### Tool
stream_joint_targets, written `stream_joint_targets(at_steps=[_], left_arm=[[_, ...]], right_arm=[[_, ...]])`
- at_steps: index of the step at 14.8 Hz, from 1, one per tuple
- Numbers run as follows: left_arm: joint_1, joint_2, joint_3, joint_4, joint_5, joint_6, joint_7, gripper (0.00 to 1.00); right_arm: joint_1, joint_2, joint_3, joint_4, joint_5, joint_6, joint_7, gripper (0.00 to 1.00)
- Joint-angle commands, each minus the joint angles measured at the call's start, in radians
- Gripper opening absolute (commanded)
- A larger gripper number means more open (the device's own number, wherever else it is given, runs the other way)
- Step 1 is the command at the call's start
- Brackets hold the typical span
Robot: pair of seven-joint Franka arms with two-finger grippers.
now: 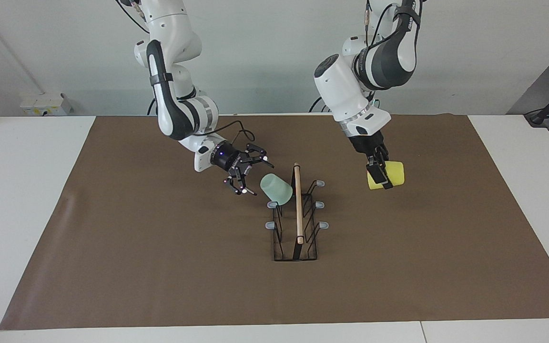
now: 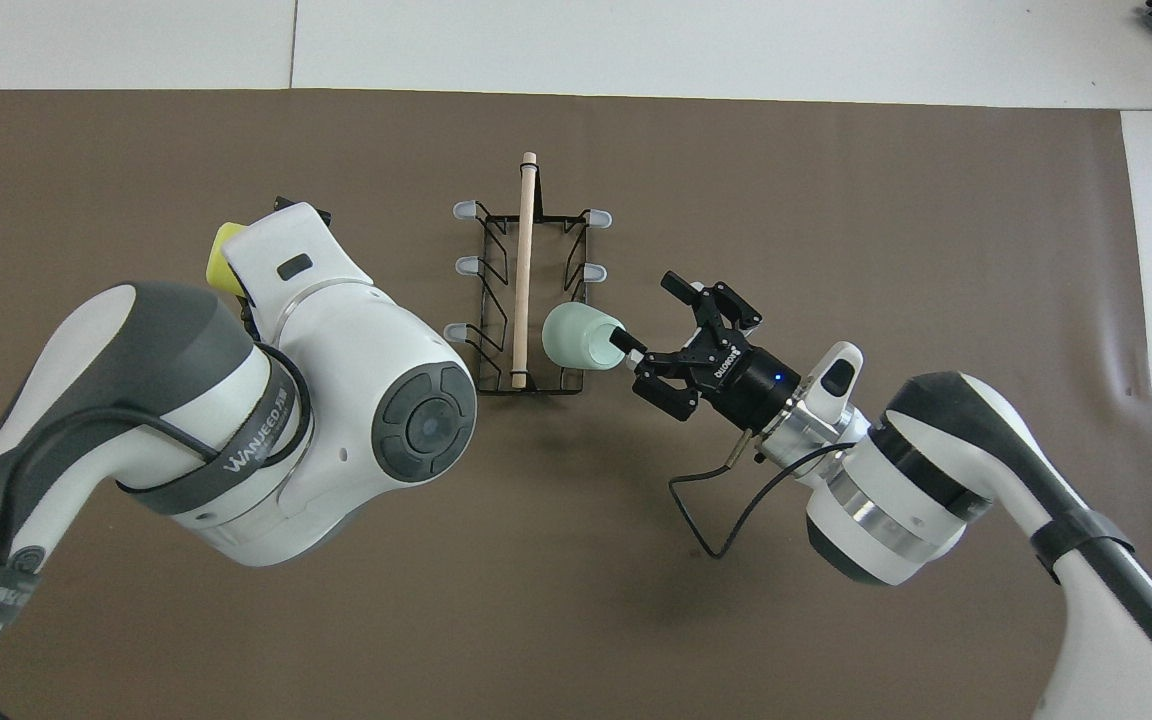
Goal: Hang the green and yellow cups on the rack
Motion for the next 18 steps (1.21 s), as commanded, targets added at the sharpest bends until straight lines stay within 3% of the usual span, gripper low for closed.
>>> stream_joint_targets(at_steps=[1, 4, 8, 12, 15, 18], left_arm=[[-0.011, -0.011, -0.048, -0.025, 0.090, -0.097, -0.040, 0.00], [-0.028, 0.058, -0.114, -0.014, 0.168, -0.232, -0.121, 0.00], [-0.145, 0.287, -0.118, 0.156, 0.329, -0.479, -0.166, 0.00], [-0.205, 0.345, -0.119, 0.170, 0.368, -0.510, -0.168, 0.00], [-0.219, 0.353, -0.125, 0.162, 0.381, -0.481, -0.166, 0.00], [-0.235, 0.352, -0.127, 0.146, 0.370, -0.450, -0.166, 0.00]], right_arm=[[-0.089, -0.017, 0.003, 0.012, -0.233, 0.016, 0.031, 1.00], [-0.227, -0.013, 0.003, 0.076, -0.603, 0.005, 0.076, 1.00], [-0.326, -0.013, 0.003, 0.170, -1.086, 0.007, 0.233, 1.00], [-0.352, -0.017, -0.003, 0.253, -1.509, 0.007, 0.444, 1.00], [-0.352, -0.021, -0.005, 0.276, -1.716, -0.004, 0.647, 1.00], [-0.349, -0.022, -0.005, 0.289, -1.790, -0.036, 0.924, 1.00]])
